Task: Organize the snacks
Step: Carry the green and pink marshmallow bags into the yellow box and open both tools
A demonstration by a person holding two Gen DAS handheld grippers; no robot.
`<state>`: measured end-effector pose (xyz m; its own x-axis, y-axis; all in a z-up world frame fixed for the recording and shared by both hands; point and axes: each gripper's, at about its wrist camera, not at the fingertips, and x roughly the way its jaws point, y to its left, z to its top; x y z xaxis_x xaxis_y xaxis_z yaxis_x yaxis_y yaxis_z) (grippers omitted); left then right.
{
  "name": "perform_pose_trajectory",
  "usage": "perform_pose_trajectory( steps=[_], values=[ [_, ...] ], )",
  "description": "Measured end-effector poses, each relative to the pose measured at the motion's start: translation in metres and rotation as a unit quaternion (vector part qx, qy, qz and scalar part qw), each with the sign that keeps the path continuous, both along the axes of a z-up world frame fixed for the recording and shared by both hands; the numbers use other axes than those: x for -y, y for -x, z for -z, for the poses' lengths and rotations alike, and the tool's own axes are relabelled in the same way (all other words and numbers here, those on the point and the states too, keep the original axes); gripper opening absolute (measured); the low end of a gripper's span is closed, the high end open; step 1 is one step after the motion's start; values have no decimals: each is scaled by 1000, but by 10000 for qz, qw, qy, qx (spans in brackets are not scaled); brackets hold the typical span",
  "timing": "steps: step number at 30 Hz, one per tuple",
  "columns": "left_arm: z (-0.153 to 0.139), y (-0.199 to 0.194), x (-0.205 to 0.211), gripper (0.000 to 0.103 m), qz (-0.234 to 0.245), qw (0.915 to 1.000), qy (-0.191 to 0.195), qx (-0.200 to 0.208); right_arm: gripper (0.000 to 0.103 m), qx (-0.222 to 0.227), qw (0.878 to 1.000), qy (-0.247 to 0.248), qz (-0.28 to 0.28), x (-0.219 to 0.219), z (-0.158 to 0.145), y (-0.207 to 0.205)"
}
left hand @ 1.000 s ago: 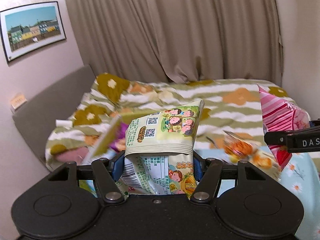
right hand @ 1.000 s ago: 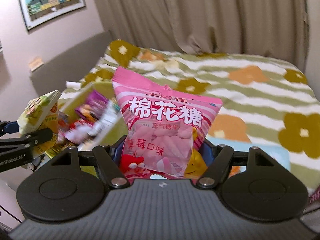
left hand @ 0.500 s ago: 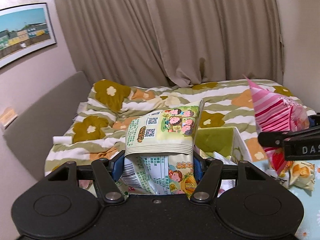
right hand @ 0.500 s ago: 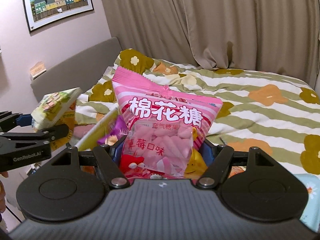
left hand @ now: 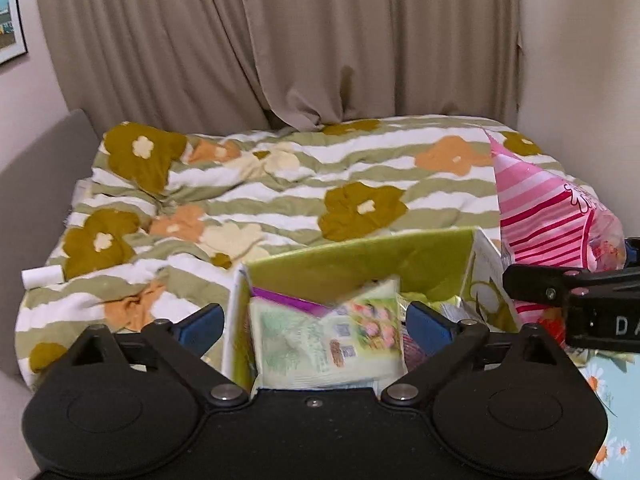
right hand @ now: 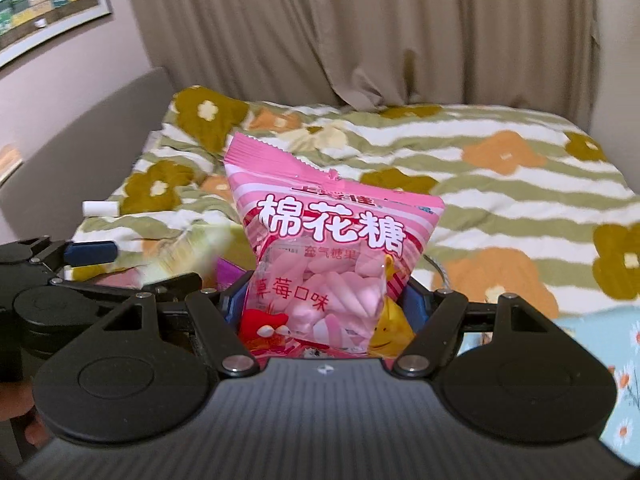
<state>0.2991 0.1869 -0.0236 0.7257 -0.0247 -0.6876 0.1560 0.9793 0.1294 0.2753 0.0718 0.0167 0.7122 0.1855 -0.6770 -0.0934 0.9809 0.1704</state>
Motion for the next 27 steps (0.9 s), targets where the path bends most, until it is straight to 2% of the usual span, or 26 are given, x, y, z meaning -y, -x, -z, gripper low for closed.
perform_pose_trajectory(
  steps=[3,8,16,19,20,21,27],
  values=[
    [2,6,-7,100,28,9998,201,-70,88,-134,9998,66,103,0,7,0],
    [-4,15,-21,101,-189,9989,418,-50,88,-227,9997,51,81,-2,12,-1],
    [-18,35,-31,102,-512,9980,358,77,89,-186,9995,-107,-243,-12,7,-4],
    [-20,41,-34,102,-637,9973,337,132,94,-237,9991,-84,-330,-18,9,-12],
    [-20,42,-35,102,-661,9971,340,137,102,-281,9990,-101,-333,-19,10,-14],
    [-20,45,-35,102,-686,9970,335,135,103,-308,9989,-131,-316,-19,13,-15],
    [-10,55,-35,102,-793,9962,350,14,103,-353,9982,-401,-262,-13,21,-4]
  ],
)
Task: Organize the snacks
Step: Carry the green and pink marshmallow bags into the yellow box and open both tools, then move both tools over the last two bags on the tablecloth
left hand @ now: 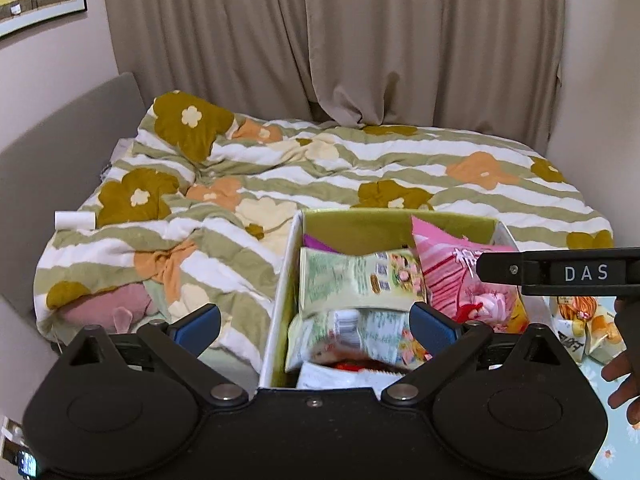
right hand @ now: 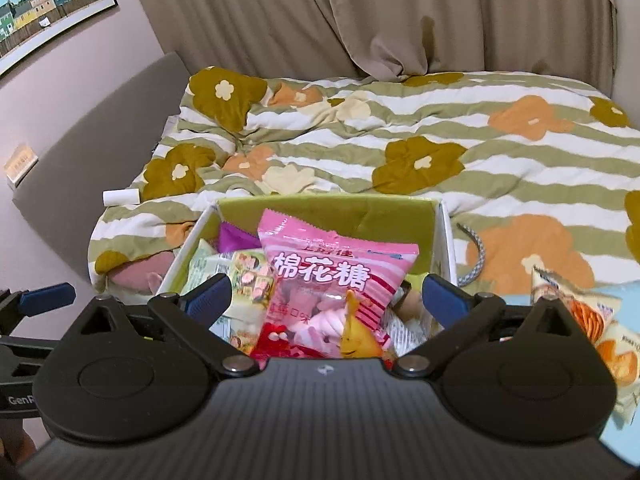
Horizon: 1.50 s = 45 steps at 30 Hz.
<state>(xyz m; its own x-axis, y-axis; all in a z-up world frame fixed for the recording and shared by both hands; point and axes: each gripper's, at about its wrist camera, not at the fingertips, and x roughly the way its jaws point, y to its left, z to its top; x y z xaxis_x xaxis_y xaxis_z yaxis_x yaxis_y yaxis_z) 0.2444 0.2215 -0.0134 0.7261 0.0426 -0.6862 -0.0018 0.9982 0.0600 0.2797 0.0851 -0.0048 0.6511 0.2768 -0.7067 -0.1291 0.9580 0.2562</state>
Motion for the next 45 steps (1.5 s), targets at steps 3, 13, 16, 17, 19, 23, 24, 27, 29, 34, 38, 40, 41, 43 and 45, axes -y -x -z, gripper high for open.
perform_pose_trajectory(
  steps=[3,13,16,17,19,23,24,27,29,34,38,40,41,43,45],
  values=[
    [1,3,1,102,7,10000,33,-18,103,36,10000,85,18,-1,-1,7],
    [-18,25,7,102,108,9995,46,276,103,342,9993,17,124,5,-21,33],
    [-24,33,8,102,183,9992,87,350,103,453,9988,56,162,6,-30,44],
    [-26,35,9,102,215,9990,113,379,103,490,9986,75,181,6,-34,49],
    [-29,40,11,103,309,9984,181,442,103,574,9980,111,229,9,-41,60],
    [-32,50,23,103,549,9968,249,532,103,741,9960,210,442,22,-53,83],
    [-33,51,27,103,605,9964,265,529,103,757,9956,219,515,28,-55,89],
    [-33,57,42,103,758,9951,330,547,103,764,9943,241,709,46,-59,103],
    [-34,59,53,103,832,9943,369,555,103,762,9933,263,827,62,-61,111],
    [-35,60,96,103,1010,9924,389,591,103,740,9910,233,1096,108,-60,127],
    [-31,54,136,103,1130,9909,511,513,103,577,9898,171,1295,150,-55,130],
    [-28,49,159,103,1204,9903,538,445,103,529,9894,209,1339,170,-52,133],
    [-26,47,170,103,1240,9901,520,412,103,493,9885,273,1400,182,-50,132],
    [-21,44,193,103,1320,9896,453,345,103,423,9865,307,1552,202,-45,133],
    [-16,40,212,103,1389,9891,413,273,103,332,9855,197,1650,224,-40,132]
  ],
)
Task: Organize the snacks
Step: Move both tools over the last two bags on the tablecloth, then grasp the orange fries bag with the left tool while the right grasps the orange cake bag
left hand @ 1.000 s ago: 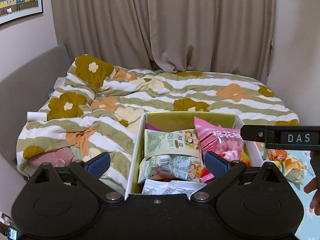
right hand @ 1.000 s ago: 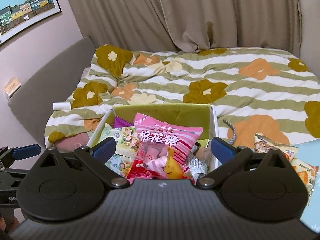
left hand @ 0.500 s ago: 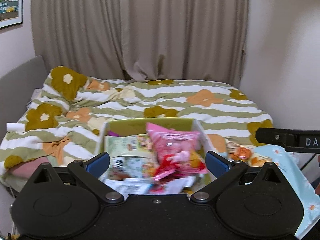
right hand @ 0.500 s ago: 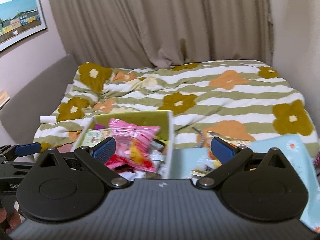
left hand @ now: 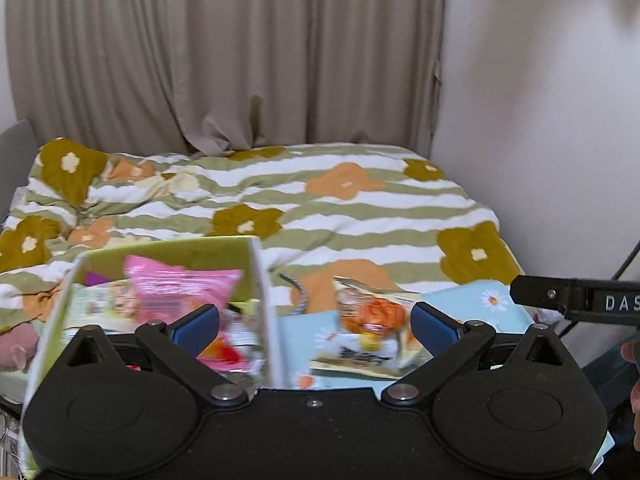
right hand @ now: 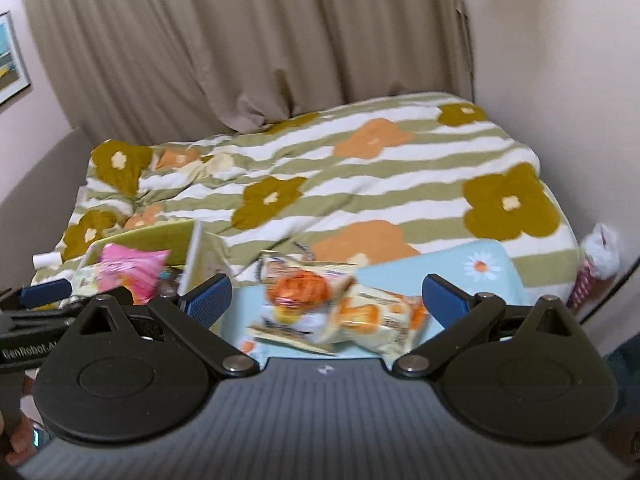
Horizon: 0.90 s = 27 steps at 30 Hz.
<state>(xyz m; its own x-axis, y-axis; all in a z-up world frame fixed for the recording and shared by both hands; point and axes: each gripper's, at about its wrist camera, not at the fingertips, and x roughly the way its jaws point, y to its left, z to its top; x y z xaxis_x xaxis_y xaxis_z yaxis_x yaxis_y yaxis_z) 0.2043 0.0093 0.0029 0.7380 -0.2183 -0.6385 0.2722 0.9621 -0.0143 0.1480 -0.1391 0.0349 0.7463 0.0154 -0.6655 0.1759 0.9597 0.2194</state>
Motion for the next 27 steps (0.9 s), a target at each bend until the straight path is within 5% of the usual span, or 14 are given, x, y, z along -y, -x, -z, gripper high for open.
perform_pose_trajectory(
  steps=[12,27],
  values=[
    [60,-61,60,103,68,9983,-378,-448,103,-752,9914,-1051,224,83,66,-39],
    [141,-125,84,102,452,9876,-536,-1402,103,-1579,9635,-2007,807,95,150,-89]
  ],
)
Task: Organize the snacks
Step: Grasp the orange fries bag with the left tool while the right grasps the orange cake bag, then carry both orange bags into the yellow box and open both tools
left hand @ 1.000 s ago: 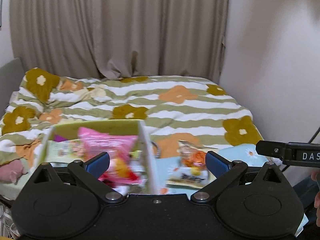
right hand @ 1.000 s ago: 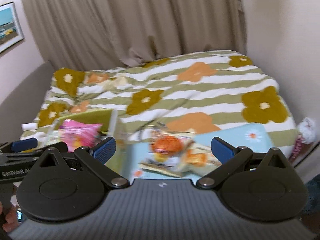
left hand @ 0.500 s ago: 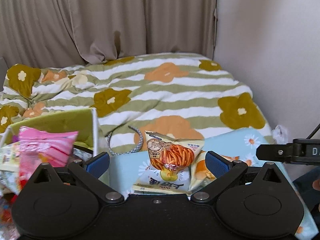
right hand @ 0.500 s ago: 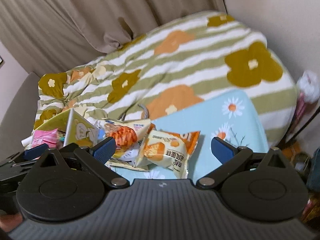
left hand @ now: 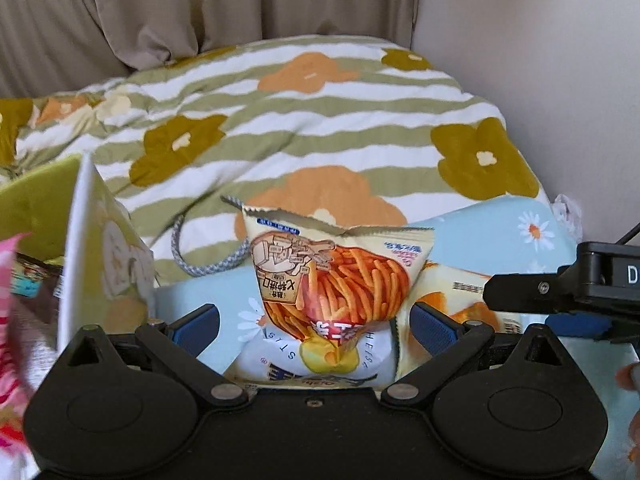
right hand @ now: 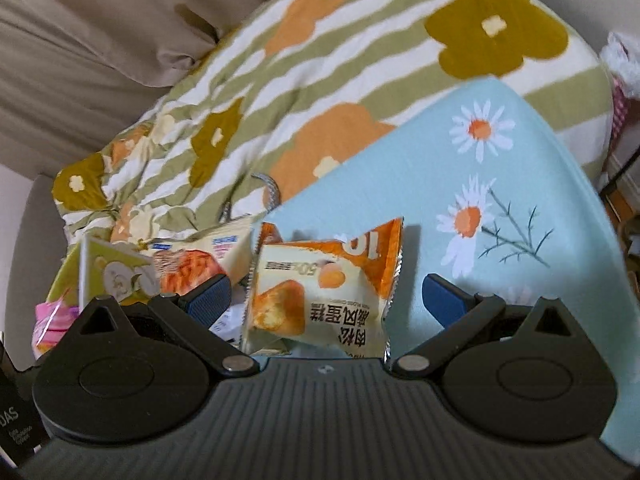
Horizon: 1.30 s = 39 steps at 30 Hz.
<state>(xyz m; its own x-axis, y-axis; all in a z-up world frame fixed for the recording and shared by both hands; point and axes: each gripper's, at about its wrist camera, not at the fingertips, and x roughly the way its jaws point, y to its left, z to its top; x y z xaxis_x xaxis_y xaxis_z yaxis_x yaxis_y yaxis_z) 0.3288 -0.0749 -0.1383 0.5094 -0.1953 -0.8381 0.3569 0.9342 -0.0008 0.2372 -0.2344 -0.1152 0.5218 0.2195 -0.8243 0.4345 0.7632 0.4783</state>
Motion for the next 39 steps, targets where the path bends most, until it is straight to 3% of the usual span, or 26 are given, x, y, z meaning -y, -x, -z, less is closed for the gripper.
perform_pose_trajectory(
  steps=[5,6,7,8,10,28,39],
  values=[
    [10,-12,-4,96,-15,9995,229,-202,103,-241,9993,-224,155,-2,17,-6],
    [12,-14,-5,90,-17,9993,268,-248,103,-272,9992,-224,173,-2,19,-7],
    [14,-16,-5,75,-28,9990,299,-326,103,-292,9991,-216,195,-3,20,-8],
    [17,-17,-7,68,-46,9986,334,-399,103,-310,9991,-205,218,-3,21,-9],
    [19,-19,-11,63,-100,9978,466,-459,103,-344,9990,-190,207,-5,23,-11],
    [10,1,-23,61,-639,9961,177,-588,103,-432,9981,372,-235,-28,28,-34],
    [4,19,-26,60,-982,9935,285,-493,103,-402,9905,861,-992,-48,30,-42]
  ],
)
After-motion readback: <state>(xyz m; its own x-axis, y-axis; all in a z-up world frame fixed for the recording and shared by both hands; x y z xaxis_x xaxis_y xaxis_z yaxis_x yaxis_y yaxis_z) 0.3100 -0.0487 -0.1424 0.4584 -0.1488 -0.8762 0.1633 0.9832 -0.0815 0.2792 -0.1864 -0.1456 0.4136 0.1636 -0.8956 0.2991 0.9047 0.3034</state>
